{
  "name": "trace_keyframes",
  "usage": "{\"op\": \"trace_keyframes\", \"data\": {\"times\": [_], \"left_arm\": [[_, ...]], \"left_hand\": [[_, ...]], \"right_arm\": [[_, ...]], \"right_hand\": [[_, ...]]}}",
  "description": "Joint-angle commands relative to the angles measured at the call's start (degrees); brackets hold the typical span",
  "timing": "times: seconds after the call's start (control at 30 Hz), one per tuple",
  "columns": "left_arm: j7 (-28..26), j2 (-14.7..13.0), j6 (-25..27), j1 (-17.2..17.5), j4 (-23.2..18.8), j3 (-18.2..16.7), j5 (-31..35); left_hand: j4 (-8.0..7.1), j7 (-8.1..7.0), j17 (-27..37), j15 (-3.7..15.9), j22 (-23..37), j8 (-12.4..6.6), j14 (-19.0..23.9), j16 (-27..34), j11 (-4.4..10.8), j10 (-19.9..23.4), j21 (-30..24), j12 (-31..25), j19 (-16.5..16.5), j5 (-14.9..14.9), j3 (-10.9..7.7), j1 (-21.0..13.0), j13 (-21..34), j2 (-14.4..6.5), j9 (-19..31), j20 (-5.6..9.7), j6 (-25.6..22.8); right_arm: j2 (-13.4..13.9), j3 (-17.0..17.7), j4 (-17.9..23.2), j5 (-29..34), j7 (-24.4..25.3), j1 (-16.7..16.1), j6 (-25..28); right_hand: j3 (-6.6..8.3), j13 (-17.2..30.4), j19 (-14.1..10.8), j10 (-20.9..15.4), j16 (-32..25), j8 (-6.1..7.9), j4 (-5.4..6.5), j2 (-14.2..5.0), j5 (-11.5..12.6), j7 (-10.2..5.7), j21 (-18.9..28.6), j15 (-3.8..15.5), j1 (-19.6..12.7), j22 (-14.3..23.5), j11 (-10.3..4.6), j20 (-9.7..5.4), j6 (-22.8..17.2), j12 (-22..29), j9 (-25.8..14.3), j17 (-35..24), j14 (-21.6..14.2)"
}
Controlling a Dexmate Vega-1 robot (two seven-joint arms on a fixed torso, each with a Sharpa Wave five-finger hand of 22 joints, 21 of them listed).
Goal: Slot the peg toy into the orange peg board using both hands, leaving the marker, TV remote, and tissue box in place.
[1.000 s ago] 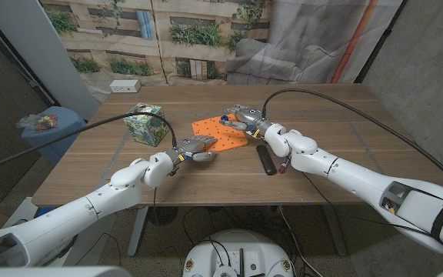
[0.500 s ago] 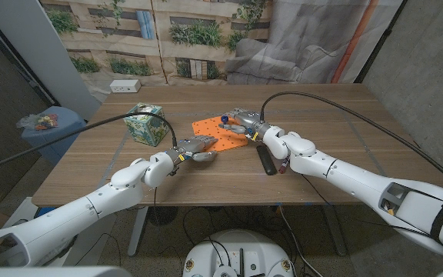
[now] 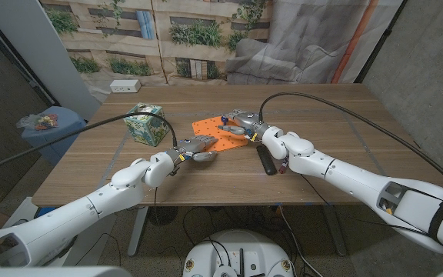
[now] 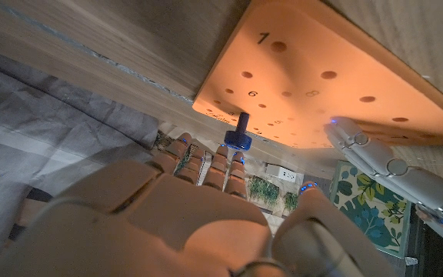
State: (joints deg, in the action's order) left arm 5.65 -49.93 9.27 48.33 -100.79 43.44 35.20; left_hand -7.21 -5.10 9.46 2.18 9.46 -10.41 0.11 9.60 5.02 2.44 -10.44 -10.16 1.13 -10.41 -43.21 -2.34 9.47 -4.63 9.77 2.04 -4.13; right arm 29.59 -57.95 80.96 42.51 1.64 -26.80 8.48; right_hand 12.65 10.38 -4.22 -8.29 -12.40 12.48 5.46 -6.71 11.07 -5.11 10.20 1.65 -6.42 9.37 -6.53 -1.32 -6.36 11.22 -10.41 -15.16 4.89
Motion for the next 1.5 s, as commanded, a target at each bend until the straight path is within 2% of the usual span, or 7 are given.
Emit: {"op": "trace_keyframes", "data": {"times": [0.03, 1.5], "left_arm": [[0.2, 0.1, -0.3, -0.2, 0.3, 0.1, -0.1], [-0.1, -0.2, 0.6, 0.9, -1.0, -0.1, 0.1]], "left_hand": [[0.09, 1.15, 0.2, 3.17, 0.3, -0.44, 2.6, 0.5, -0.46, 2.3, -0.6, -0.3, -0.7, 0.2, -0.44, -0.4, 0.3, -5.3, 0.3, 9.3, -1.9], [-0.01, 1.14, 0.2, 3.2, 0.3, -0.44, 2.7, 0.5, -0.4, 2.5, -0.6, -0.3, -0.9, 0.2, -0.71, -0.3, 0.3, -5.2, 0.4, 9.22, -2.0]], "right_arm": [[-0.1, -0.7, 0.0, 0.7, -1.2, 0.4, 1.0], [-0.2, -2.4, 0.9, 3.1, -5.1, 1.1, 3.7]], "right_hand": [[0.32, 0.1, 0.0, -0.6, 0.0, 0.07, 0.39, 0.16, 0.4, -0.33, 0.3, -0.04, 0.8, 0.1, -0.48, -0.2, -1.0, 0.1, 0.0, 0.0, -0.3], [0.45, 0.2, 0.3, -2.6, -0.3, 0.14, 1.34, -0.05, 0.6, -0.88, 0.3, 0.29, 2.9, 0.1, -0.97, 0.13, -3.7, 0.2, -0.1, 0.6, -1.3]]}}
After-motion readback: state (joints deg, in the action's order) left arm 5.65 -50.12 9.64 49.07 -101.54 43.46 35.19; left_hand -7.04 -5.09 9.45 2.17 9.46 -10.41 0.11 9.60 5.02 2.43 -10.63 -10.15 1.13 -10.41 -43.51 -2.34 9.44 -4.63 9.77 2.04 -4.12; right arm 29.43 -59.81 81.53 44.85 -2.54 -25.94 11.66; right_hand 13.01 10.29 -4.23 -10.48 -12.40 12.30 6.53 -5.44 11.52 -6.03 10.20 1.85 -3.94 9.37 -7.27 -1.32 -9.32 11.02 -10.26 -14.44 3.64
